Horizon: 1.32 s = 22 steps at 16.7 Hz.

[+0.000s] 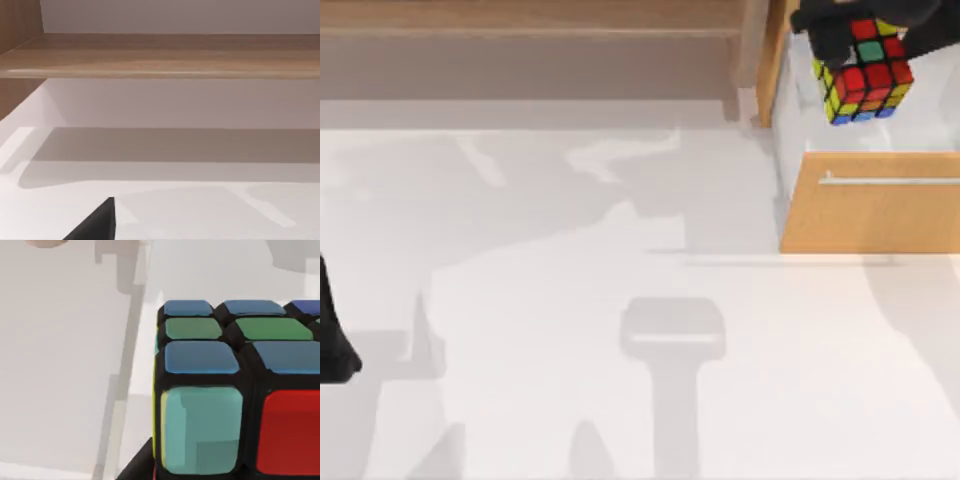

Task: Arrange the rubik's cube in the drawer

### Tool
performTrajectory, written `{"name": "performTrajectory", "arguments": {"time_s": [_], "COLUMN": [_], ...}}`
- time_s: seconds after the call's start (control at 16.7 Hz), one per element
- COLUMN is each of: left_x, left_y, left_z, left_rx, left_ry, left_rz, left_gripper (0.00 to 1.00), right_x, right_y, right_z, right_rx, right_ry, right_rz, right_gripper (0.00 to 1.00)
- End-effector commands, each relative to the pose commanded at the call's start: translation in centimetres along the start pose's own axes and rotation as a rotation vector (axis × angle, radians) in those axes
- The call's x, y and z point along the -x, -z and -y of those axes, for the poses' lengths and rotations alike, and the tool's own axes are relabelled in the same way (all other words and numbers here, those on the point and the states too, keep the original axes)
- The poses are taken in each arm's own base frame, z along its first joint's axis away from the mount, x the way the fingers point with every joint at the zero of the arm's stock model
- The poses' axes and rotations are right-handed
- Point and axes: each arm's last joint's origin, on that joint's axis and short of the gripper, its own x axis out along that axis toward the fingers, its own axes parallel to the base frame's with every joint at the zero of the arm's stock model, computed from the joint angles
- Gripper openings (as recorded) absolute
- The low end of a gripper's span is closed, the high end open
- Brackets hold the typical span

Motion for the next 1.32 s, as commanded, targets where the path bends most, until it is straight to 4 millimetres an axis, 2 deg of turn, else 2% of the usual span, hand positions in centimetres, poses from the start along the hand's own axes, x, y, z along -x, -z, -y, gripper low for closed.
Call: {"name": "performTrajectory", "arguments": {"time_s": [0.12,0.24,0.3,0.36,0.66,1.32], "left_x": [0.0,0.0,0.0,0.0,0.0,0.0], "left_y": [0.0,0.0,0.0,0.0,0.0,0.0], "left_z": [0.0,0.0,0.0,0.0,0.0,0.0], "left_rx": [0.000,0.000,0.000,0.000,0.000,0.000], "left_ry": [0.000,0.000,0.000,0.000,0.000,0.000], "left_rz": [0.000,0.000,0.000,0.000,0.000,0.000], "left_gripper": [1.00,1.00,1.00,1.00,1.00,1.00], "right_x": [-4.4,-7.8,-8.7,-9.2,-9.2,-9.2], "right_y": [0.0,0.6,0.9,1.0,1.0,1.0], "right_z": [3.3,5.0,5.4,5.5,5.5,5.5], "right_rx": [-0.092,-0.149,-0.162,-0.168,-0.168,-0.168], "right_ry": [-0.012,-0.031,-0.037,-0.041,-0.041,-0.041], "right_rz": [-0.144,-0.257,-0.289,-0.306,-0.306,-0.306], "right_gripper": [0.00,0.00,0.00,0.00,0.00,0.83]}}
